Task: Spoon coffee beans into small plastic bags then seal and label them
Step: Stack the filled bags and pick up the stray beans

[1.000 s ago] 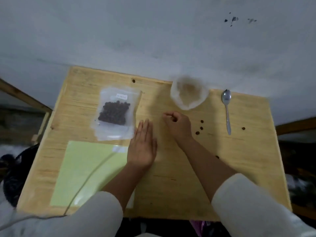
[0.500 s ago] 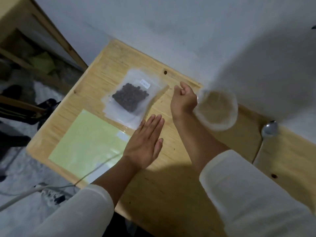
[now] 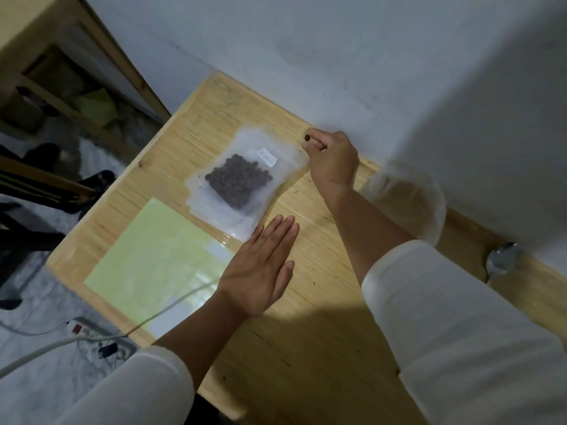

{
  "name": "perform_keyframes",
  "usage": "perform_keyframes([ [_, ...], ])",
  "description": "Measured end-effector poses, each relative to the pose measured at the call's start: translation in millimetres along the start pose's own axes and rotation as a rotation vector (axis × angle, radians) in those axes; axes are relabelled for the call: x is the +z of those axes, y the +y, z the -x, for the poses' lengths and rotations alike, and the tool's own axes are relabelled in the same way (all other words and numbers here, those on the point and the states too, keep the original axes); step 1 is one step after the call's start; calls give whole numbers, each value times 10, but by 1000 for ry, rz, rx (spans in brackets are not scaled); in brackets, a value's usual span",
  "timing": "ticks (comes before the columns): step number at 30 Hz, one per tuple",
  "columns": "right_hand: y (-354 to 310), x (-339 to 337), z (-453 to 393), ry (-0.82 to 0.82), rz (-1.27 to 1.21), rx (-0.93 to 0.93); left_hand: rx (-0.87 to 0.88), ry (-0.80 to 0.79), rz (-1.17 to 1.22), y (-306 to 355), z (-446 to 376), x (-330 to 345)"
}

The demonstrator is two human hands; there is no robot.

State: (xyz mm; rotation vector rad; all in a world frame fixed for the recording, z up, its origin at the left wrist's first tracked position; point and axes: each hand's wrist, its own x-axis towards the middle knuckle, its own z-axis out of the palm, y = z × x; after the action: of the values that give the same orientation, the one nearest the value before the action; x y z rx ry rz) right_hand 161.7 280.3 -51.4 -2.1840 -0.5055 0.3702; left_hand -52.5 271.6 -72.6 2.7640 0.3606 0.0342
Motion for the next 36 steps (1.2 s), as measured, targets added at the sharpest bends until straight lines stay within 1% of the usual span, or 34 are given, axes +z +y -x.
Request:
perform_keyframes([
  [5, -21, 14, -32, -28, 34, -19, -8, -12, -8, -12, -4, 9],
  [10, 25, 14, -21, 9, 10, -17, -12, -14, -1, -5, -1, 5],
  [12, 74, 39, -15, 17, 99, -39, -11, -15, -5, -3, -6, 1],
  [15, 130, 60, -6, 34, 330, -88, -11, -15, -2, -5, -8, -3],
  [17, 141, 49, -1, 55, 388, -101, -14, -20, -3, -7, -5, -2],
  [22, 181, 6, 52, 67, 421, -103, -14, -22, 13, -2, -5, -2],
  [25, 229, -16, 76, 72, 384, -130, -10, -17, 23, -2, -9, -8],
  [28, 216, -19, 79, 41, 373, -91, -8, -23, 22, -19, -9, -5],
  [30, 182, -45, 112, 51, 309, -31, -11, -28, 22, -23, -4, 5],
  [31, 148, -76, 147, 69, 221, 2, -14, -33, 21, -24, 0, 9],
  [33, 72, -134, 240, 110, -28, 88, -20, -43, 17, -23, 10, 10],
  [36, -62, -216, 454, 117, -522, 315, -22, -53, -5, -32, 16, 24],
])
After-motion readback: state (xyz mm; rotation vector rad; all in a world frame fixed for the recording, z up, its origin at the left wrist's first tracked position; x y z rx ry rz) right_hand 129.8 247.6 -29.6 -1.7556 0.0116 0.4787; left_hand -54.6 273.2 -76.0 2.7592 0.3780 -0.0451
